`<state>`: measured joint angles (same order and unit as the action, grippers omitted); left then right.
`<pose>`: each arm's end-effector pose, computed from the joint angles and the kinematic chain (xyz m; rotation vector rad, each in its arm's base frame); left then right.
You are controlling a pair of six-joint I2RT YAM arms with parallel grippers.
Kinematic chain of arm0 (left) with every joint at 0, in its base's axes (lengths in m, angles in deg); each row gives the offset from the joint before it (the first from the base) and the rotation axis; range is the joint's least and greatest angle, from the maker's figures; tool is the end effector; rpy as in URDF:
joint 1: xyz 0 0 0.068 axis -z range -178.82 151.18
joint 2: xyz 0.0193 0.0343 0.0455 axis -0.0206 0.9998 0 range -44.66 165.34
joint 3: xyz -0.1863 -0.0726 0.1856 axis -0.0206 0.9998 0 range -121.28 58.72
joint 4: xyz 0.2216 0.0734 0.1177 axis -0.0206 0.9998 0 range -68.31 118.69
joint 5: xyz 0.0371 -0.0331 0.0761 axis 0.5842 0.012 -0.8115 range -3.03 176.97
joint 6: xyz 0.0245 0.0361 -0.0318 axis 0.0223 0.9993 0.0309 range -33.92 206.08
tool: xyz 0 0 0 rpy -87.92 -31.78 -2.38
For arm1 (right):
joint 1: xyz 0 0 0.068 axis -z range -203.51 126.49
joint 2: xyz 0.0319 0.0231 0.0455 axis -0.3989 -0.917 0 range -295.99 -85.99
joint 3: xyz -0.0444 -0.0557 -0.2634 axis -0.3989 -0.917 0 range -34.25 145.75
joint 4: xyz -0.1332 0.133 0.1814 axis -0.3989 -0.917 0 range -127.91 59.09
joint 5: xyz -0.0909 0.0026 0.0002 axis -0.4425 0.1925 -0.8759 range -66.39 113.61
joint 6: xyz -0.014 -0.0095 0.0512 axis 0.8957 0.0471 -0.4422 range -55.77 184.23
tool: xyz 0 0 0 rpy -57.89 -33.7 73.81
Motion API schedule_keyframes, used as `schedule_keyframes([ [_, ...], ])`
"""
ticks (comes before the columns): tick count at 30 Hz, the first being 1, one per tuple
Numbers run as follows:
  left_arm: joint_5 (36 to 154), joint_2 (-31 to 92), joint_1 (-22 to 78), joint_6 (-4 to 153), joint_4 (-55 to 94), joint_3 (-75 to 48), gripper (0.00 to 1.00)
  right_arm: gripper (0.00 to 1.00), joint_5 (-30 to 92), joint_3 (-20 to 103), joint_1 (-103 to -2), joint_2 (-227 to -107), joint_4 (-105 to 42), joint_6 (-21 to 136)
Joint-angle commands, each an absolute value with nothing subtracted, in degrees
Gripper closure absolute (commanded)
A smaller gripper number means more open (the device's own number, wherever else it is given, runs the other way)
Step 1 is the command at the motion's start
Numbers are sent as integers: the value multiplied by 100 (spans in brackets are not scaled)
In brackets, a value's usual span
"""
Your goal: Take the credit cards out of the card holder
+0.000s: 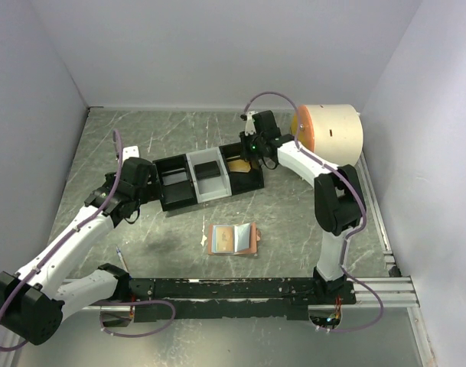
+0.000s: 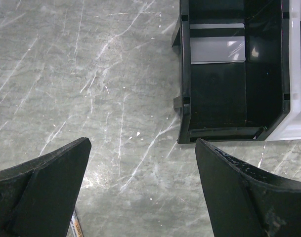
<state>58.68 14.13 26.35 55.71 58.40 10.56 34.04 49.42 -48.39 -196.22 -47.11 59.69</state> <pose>0.1941 -0.0724 0.2755 -0.3256 2.2534 0.0930 0.3941 0.1899 0.2314 -0.5067 2.2935 0.4678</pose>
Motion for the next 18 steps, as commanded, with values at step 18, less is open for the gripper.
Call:
schedule_keyframes([
  [18, 5733, 1380, 2588, 5583, 5870, 970, 0, 95, 1939, 6100, -5410, -20910, -6160, 4566],
])
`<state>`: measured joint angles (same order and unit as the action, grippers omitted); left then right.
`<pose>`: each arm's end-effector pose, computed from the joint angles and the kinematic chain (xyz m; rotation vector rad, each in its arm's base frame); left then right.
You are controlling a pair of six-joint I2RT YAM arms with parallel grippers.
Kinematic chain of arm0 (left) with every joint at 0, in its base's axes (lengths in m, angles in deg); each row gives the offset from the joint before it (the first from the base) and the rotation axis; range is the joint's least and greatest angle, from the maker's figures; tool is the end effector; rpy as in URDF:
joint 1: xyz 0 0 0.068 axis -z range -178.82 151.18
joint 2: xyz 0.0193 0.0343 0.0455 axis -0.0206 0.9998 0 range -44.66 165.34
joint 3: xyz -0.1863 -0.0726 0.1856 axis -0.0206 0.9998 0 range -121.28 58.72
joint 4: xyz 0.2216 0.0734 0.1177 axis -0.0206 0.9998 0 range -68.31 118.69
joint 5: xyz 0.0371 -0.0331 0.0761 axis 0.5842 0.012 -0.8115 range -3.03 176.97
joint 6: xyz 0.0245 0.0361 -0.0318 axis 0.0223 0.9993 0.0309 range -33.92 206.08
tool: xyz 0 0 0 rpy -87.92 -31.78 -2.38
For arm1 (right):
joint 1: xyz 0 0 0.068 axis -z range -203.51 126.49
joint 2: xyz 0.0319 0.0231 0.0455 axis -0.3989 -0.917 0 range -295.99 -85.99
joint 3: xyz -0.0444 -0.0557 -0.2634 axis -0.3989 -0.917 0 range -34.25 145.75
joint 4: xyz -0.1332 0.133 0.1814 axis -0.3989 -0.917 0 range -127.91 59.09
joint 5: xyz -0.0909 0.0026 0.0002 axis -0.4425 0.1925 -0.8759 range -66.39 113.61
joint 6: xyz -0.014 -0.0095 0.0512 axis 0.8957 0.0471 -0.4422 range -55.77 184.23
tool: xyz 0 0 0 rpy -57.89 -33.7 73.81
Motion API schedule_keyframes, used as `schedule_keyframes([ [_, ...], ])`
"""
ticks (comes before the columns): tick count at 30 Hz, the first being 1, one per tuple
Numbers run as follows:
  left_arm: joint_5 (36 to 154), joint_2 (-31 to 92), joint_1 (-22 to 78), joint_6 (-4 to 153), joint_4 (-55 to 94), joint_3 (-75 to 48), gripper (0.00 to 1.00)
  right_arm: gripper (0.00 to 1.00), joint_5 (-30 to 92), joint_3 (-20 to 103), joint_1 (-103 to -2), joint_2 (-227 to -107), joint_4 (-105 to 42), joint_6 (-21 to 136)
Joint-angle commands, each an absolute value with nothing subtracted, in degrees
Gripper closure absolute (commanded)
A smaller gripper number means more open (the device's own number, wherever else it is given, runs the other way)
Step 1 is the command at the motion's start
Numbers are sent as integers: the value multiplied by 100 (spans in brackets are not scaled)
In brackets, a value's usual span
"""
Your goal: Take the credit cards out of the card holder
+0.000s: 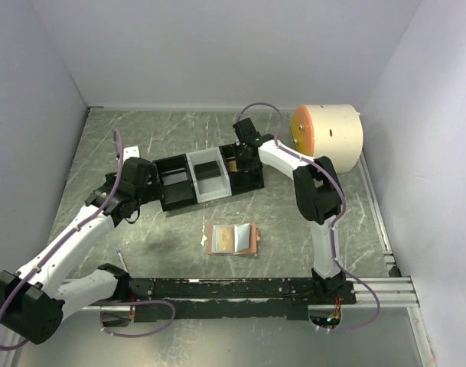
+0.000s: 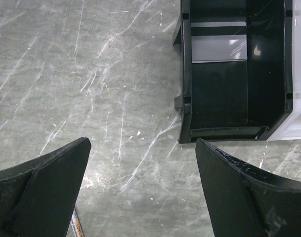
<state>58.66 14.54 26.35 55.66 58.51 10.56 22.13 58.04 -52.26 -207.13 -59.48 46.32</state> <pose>0.1950 -0.0728 0.2741 -0.3249 2.2608 0.0988 0.4030 0.2201 0.1815 -0.2356 2.5859 0.2697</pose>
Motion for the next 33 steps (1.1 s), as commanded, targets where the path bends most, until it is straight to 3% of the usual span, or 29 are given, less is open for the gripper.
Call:
schedule_keyframes([
  [1, 5737, 1356, 2582, 5589, 5850, 983, 0, 95, 1871, 6169, -5422, -20962, -6213, 4530],
  [33, 5735, 1313, 2588, 5594, 5840, 994, 0, 90, 889, 6085, -5501, -21313, -5519, 4383],
])
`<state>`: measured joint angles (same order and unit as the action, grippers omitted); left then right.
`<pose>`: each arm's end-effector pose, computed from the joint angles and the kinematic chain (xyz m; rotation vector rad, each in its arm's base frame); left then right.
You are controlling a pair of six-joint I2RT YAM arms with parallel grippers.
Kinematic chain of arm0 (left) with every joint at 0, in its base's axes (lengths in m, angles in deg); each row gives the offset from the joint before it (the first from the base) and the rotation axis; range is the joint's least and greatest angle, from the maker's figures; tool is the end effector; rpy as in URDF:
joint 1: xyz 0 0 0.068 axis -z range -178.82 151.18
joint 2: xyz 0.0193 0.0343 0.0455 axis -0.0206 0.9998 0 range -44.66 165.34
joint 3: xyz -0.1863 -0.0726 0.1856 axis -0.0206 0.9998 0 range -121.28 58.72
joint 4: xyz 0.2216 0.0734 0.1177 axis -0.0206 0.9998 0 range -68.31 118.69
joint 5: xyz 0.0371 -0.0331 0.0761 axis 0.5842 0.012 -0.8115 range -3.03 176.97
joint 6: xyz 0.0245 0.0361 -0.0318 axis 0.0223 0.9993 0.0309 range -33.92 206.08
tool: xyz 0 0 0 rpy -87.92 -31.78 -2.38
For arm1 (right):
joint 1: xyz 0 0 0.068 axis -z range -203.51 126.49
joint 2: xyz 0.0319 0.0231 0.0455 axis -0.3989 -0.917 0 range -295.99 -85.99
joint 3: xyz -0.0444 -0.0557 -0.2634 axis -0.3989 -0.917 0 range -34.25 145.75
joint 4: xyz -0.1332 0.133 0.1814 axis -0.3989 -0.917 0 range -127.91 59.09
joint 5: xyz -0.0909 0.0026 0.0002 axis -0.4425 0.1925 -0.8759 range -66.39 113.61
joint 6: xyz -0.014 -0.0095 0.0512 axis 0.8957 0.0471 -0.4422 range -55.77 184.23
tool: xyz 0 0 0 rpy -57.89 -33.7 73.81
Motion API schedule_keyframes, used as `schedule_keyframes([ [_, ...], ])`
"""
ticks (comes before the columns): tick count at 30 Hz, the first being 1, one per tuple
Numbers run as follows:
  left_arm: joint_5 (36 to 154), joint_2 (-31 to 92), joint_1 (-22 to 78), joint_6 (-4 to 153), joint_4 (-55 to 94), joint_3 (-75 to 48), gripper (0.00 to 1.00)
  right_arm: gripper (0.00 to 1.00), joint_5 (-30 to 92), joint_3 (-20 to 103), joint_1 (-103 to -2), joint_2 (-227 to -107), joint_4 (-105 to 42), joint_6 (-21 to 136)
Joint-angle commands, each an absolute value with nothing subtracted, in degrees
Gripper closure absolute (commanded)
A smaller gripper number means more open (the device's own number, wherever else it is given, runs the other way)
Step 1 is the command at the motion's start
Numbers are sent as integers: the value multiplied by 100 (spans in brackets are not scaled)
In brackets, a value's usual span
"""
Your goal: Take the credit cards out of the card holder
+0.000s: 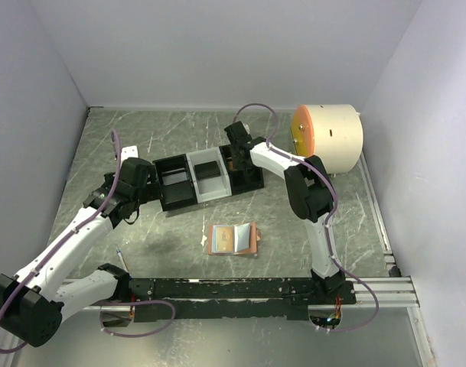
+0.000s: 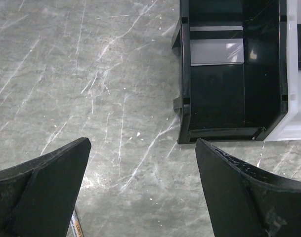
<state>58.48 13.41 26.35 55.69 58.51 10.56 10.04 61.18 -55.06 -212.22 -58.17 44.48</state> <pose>0.1921 -0.0714 0.2778 -0.3297 2.2427 0.0897 0.4089 0.2413 0.1604 -0.1752 2.5355 0.0422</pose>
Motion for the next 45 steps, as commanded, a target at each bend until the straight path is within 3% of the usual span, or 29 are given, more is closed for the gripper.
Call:
schedule_keyframes([
  [1, 5735, 1322, 2583, 5595, 5843, 989, 0, 90, 912, 6116, -5505, -21341, -5520, 4376],
  [11, 5745, 1331, 2588, 5597, 5850, 993, 1, 89, 659, 6356, -5500, -21519, -5573, 4315],
  [20, 5778, 1353, 2588, 5616, 5860, 978, 1, 81, 884, 6421, -5506, -21177, -5670, 4305],
  [24, 5787, 1335, 2588, 5624, 5830, 985, 1, 70, 1026, 6116, -5506, -20575, -5539, 4339],
  [28, 5789, 1336, 2588, 5626, 5844, 972, 0, 67, 1170, 5713, -5505, -19940, -5395, 4299],
  [31, 5794, 1294, 2587, 5620, 5838, 988, 0, 57, 1200, 5459, -5506, -19452, -5375, 4212],
  [36, 5855, 1159, 2587, 5645, 5791, 1019, 0, 49, 1386, 4258, -5456, -18184, -4677, 3816],
  [38, 5863, 1134, 2586, 5624, 5813, 1015, 0, 36, 1385, 3730, -5333, -17681, -4509, 3093],
  [41, 5936, 1070, 2585, 5608, 5843, 1025, 0, 23, 3297, 2833, -4791, -17091, -3768, 2530],
  [45, 6200, 955, 2588, 5708, 5832, 1032, 0, 23, 3585, 2180, -4951, -16626, -3690, 2316],
])
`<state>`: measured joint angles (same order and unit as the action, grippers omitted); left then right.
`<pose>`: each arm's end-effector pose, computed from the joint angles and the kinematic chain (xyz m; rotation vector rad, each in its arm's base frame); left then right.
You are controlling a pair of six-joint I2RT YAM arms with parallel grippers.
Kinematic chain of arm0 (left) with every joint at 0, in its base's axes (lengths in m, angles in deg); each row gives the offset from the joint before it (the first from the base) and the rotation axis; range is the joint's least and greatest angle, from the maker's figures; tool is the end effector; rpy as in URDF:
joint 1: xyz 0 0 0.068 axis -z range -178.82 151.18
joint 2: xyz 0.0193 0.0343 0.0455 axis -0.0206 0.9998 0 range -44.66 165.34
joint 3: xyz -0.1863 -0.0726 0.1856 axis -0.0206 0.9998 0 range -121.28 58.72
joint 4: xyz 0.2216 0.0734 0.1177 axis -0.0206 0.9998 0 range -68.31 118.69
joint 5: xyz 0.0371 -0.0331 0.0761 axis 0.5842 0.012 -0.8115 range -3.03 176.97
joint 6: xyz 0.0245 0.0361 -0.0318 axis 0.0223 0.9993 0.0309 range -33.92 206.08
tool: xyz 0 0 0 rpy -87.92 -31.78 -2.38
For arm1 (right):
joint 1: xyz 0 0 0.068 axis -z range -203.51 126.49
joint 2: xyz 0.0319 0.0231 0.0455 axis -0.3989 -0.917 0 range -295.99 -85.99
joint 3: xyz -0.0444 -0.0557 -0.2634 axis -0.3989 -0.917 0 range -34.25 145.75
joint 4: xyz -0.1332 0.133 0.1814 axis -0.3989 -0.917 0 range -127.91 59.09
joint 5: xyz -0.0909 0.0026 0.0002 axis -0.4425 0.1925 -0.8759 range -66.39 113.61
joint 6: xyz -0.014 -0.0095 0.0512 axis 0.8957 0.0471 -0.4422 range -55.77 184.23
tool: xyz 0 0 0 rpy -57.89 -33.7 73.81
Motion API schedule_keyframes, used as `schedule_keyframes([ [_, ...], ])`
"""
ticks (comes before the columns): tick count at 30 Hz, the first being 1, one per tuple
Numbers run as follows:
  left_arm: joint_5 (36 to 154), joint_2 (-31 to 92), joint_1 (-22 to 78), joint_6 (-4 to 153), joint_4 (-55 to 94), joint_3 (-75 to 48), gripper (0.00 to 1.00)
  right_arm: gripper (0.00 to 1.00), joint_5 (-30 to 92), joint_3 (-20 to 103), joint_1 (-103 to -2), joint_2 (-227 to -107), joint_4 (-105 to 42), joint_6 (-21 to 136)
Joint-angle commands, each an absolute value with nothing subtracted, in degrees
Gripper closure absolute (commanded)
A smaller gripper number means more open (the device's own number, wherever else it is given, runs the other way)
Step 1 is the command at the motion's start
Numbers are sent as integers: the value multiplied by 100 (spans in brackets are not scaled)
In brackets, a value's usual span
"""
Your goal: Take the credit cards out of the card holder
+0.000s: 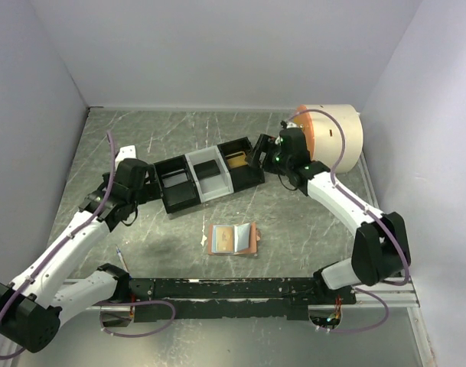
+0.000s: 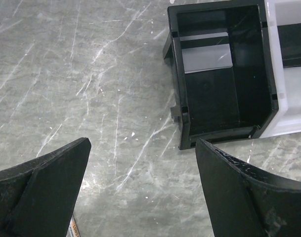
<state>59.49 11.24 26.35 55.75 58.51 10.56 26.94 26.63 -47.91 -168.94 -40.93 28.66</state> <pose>0.1863 -0.0693 0.2844 -0.3288 2.2189 0.0478 0.2997 0.1383 0.2810 0.1793 2.1991 0.6655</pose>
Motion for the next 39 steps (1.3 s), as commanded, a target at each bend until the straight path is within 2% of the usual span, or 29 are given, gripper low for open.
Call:
schedule_keyframes([
  [1, 6208, 915, 2590, 5740, 5811, 1063, 0, 23, 3426, 2125, -5102, -16589, -3855, 2343],
  [8, 6067, 911, 2596, 5639, 5948, 1000, 0, 31, 1192, 1612, -7190, -16169, -4603, 1918],
  [12, 5801, 827, 2613, 5452, 6231, 967, 0, 32, 267, 1426, -8025, -16092, -4889, 1742],
  [28, 5489, 725, 2806, 5265, 6482, 913, 0, 36, 117, 1821, -8759, -17357, -5217, 1710],
  [39, 5472, 834, 2921, 5244, 6538, 880, 0, 36, -17, 2085, -8845, -17941, -5374, 1710],
])
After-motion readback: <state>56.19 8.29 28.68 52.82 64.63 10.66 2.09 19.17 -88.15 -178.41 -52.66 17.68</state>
